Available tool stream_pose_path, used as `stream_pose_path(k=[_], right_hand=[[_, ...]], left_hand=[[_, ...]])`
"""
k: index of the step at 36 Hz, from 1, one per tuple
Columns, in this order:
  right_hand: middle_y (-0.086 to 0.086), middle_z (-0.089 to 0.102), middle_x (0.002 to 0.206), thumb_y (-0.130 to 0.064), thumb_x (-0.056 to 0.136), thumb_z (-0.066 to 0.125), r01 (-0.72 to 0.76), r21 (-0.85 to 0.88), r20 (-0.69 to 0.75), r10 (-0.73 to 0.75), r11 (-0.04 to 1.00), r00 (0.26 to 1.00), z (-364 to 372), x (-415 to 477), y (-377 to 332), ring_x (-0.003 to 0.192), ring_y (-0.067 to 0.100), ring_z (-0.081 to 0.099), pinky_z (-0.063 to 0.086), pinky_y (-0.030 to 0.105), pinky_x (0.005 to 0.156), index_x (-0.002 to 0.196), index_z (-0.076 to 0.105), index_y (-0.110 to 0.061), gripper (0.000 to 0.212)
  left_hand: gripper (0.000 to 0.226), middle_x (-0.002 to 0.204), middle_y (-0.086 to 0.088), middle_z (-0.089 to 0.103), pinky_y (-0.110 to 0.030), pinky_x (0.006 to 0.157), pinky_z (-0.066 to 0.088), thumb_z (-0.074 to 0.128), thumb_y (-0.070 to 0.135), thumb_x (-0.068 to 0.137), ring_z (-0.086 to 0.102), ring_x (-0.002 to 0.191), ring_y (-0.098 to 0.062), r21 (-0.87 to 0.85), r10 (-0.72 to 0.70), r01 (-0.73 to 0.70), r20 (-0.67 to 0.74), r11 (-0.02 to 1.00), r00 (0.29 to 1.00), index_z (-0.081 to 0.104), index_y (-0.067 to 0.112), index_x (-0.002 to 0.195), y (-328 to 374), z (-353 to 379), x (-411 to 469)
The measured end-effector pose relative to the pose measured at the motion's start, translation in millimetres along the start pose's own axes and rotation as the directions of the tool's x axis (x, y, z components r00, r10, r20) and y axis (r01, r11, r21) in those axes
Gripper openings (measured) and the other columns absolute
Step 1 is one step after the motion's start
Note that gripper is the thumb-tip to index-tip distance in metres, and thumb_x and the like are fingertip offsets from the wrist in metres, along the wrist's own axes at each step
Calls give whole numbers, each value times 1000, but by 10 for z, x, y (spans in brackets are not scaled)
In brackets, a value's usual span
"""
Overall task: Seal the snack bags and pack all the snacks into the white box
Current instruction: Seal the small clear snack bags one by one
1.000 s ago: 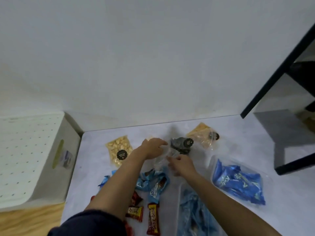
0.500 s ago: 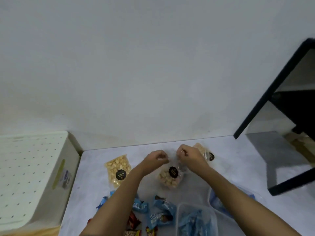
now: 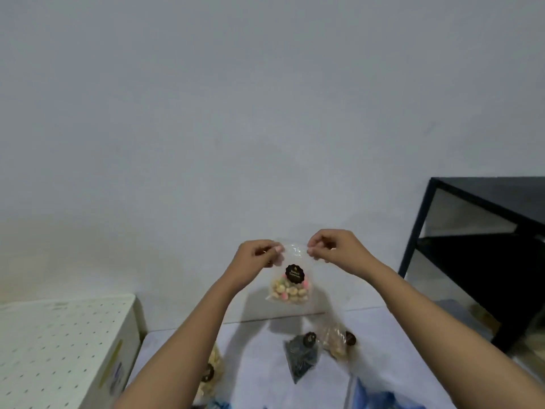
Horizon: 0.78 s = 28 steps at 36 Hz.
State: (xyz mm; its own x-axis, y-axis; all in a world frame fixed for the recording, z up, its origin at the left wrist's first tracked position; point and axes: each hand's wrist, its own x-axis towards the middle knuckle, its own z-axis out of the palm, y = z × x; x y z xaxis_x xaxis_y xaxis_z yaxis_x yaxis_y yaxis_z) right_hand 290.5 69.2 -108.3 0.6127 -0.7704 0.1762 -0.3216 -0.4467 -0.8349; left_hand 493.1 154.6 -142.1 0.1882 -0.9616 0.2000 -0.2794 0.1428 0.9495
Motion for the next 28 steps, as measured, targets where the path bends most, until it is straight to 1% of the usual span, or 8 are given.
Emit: stream_pose_path(k=[3,6,9,12,17,22,25,28], right_hand=[[8,71,73,-10,79,72,18,65,-25,-16,998,1000,-113,23,-87,69,10,64,51,17,64,81,70,-10,2],[2,69,64,-5,76,74,34,117,-14,-32,993,999,-176,43,-151,69,13,68,53,20,65,79,70,-9,6],[4,69,66,-2,77,72,66,136,-15,-65,988,998,-204,70,-208,69,15,68,54,22,66,79,71,-8,7],[8,69,71,-3,80,68,124,104,-40,-120,987,992,-200,88,-300,67,13,64,53,20,66,80,70,-8,5],[-2,67,68,-5,82,67,159,-47,-49,-161,986,986,-248,142,-465,61,0,61,48,13,64,79,69,-12,8],[-5,65,67,-8,84,65,187,-202,8,-189,961,982,-361,200,-631,58,-3,58,42,9,58,79,70,-14,9],[-6,65,68,-7,82,67,213,-192,-44,-225,958,973,-355,233,-695,59,-2,58,42,6,57,80,70,-13,7],[-3,67,71,-8,76,73,203,-69,-151,-212,977,966,-305,243,-680,60,0,59,45,8,61,75,69,-16,9]], left_hand=[[13,78,-7,70,-17,64,50,57,16,91,67,69,-13,-34,42,-45,-80,998,996,69,14,91,164,-45,16],[14,75,-8,70,-17,60,49,54,15,93,67,66,-16,-50,67,-74,-134,996,989,68,14,93,272,-48,1],[13,80,-8,72,-17,64,49,54,16,93,68,71,-15,-21,107,-113,-194,993,975,68,13,93,334,-42,-26],[14,85,-5,72,-19,74,52,53,17,93,70,82,-15,10,146,-148,-244,989,959,65,9,91,397,-42,-46],[16,81,-3,69,-18,66,48,48,14,96,70,75,-17,30,150,-148,-276,989,949,61,12,85,470,-13,-108],[16,76,-6,66,-19,59,46,48,12,95,69,64,-20,53,145,-135,-290,989,946,61,10,86,530,-25,-136],[14,76,-7,67,-21,57,46,50,14,94,67,61,-22,6,133,-139,-324,990,937,61,9,87,554,-26,-133],[12,80,-10,68,-24,60,47,52,15,94,66,59,-20,-60,116,-147,-363,987,924,61,10,88,574,-38,-108]])
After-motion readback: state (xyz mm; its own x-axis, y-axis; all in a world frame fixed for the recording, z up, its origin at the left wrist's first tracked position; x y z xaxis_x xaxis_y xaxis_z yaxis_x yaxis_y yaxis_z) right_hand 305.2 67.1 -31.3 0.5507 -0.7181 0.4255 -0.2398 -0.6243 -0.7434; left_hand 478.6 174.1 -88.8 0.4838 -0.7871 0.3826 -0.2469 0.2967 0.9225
